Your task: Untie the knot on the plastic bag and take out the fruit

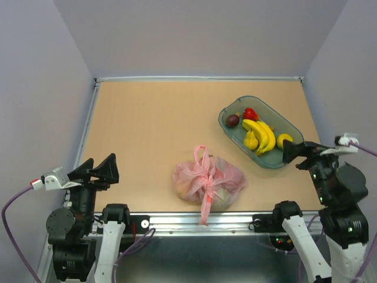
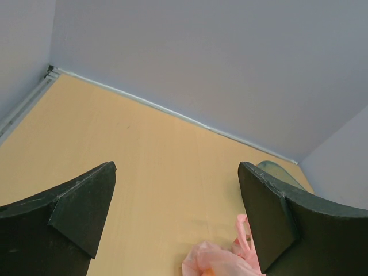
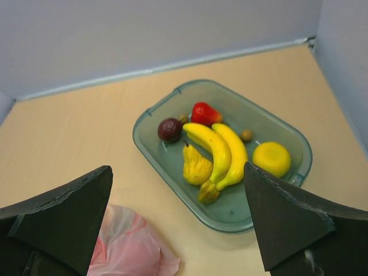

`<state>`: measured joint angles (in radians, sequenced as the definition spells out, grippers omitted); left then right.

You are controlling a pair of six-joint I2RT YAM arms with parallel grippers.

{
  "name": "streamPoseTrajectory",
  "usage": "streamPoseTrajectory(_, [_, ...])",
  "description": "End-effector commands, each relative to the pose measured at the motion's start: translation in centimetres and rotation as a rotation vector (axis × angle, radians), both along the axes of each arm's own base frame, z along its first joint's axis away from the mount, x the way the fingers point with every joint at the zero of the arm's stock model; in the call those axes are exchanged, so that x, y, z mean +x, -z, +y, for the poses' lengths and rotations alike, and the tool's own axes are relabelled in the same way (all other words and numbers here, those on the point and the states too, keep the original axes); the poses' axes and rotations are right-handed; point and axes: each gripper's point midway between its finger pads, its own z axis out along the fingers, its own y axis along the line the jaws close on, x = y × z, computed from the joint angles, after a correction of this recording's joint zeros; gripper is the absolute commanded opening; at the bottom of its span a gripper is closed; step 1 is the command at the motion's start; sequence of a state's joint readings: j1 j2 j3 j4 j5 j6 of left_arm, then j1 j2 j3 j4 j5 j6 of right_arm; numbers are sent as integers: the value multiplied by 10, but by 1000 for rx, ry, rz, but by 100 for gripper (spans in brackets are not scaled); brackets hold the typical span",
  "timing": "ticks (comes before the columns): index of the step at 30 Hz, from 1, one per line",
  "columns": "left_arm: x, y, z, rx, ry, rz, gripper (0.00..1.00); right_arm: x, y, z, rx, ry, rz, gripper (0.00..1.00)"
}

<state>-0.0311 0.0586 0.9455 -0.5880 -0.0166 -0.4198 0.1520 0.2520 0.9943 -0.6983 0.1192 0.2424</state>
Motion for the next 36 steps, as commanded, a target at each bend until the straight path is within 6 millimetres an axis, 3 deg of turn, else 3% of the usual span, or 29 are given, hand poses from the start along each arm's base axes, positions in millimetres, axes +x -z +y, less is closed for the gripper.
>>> streamPoseTrajectory(1, [15,11,-12,-5,64,105,98,32,7,21,-66,-103,132,100])
streamPoseTrajectory(5, [25,31,-21,6,116,217,98,52,30,55,-45,-271,265,100])
streamPoseTrajectory(9, [37,46,-45,4,250,315,98,66,53,75,-46,-382,381,100])
streamPoseTrajectory(16, [67,74,-86,-83,487,411,98,92,112,96,-13,-462,666,100])
streamPoseTrajectory(17, [72,87,-91,-102,517,447,98,97,126,100,4,-477,726,100])
streamPoseTrajectory(21, [93,115,-100,-139,564,559,98,93,148,126,38,-599,821,100])
streamPoseTrajectory(24, [102,124,-101,-113,551,575,98,89,163,145,-16,-641,866,100])
streamPoseTrajectory(25, [107,126,-104,-115,559,581,98,81,173,165,-52,-702,900,100])
streamPoseTrajectory(27, [109,132,-118,-122,592,600,98,68,189,193,-94,-754,955,100])
streamPoseTrajectory(31, [112,150,-143,-95,598,655,98,67,200,228,-90,-755,937,100])
streamPoseTrajectory(36, [109,169,-156,-87,594,696,99,56,229,257,-31,-713,1010,99])
